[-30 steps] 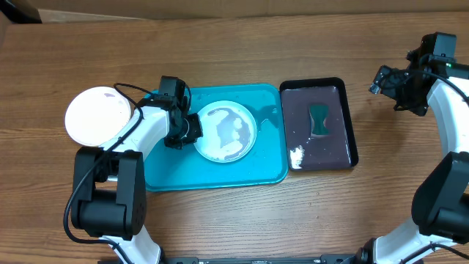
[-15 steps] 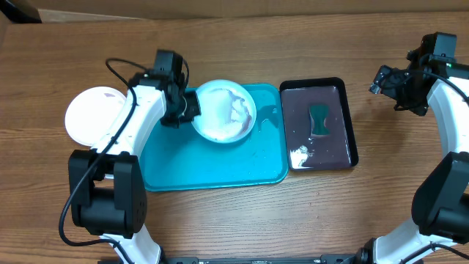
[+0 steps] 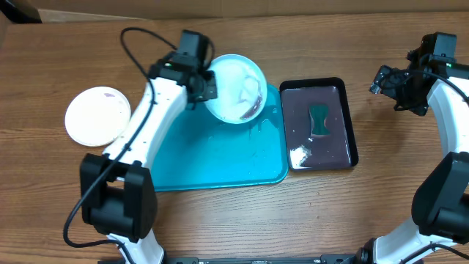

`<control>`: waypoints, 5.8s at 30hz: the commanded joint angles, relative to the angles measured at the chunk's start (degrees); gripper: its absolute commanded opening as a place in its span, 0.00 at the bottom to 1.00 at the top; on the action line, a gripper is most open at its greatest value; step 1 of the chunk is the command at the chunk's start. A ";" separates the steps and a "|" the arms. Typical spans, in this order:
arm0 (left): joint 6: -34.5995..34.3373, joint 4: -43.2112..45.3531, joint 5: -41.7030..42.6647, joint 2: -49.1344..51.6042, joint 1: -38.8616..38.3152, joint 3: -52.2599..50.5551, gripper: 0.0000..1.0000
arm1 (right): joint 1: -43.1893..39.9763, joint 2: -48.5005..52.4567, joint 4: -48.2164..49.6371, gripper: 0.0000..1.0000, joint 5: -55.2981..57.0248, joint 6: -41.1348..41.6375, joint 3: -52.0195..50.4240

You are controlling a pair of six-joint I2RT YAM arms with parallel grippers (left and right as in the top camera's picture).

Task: Clean dirty plates on tray and stack at the side
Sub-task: 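Lift the light blue plate with the left gripper and tilt it over the black tray, then hold the plate tilted over the black tray to drain, left gripper, then carry the light blue plate left and set it on the plate stack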

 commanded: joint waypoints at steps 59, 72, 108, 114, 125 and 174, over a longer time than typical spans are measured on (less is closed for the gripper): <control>34.34 24.24 -74.53 0.55 -46.69 11.54 0.04 | -0.13 -1.40 0.33 1.00 -0.33 0.59 0.57; 25.88 21.53 -72.59 0.55 -49.20 11.28 0.04 | -0.13 -1.40 0.31 1.00 -0.33 0.59 0.57; 20.11 16.63 -67.36 0.55 -47.60 11.26 0.04 | -0.13 -1.40 0.33 1.00 -0.33 0.59 0.57; 20.09 16.63 -67.32 0.55 -47.60 11.26 0.04 | -0.13 -1.40 0.33 1.00 -0.33 0.59 0.57; 20.15 16.59 -67.38 0.55 -47.60 11.26 0.04 | -0.13 -1.40 0.31 1.00 -0.33 0.59 0.57; -0.02 5.44 -29.35 0.55 -27.91 11.26 0.04 | -0.13 -1.40 0.31 1.00 -0.33 0.59 0.57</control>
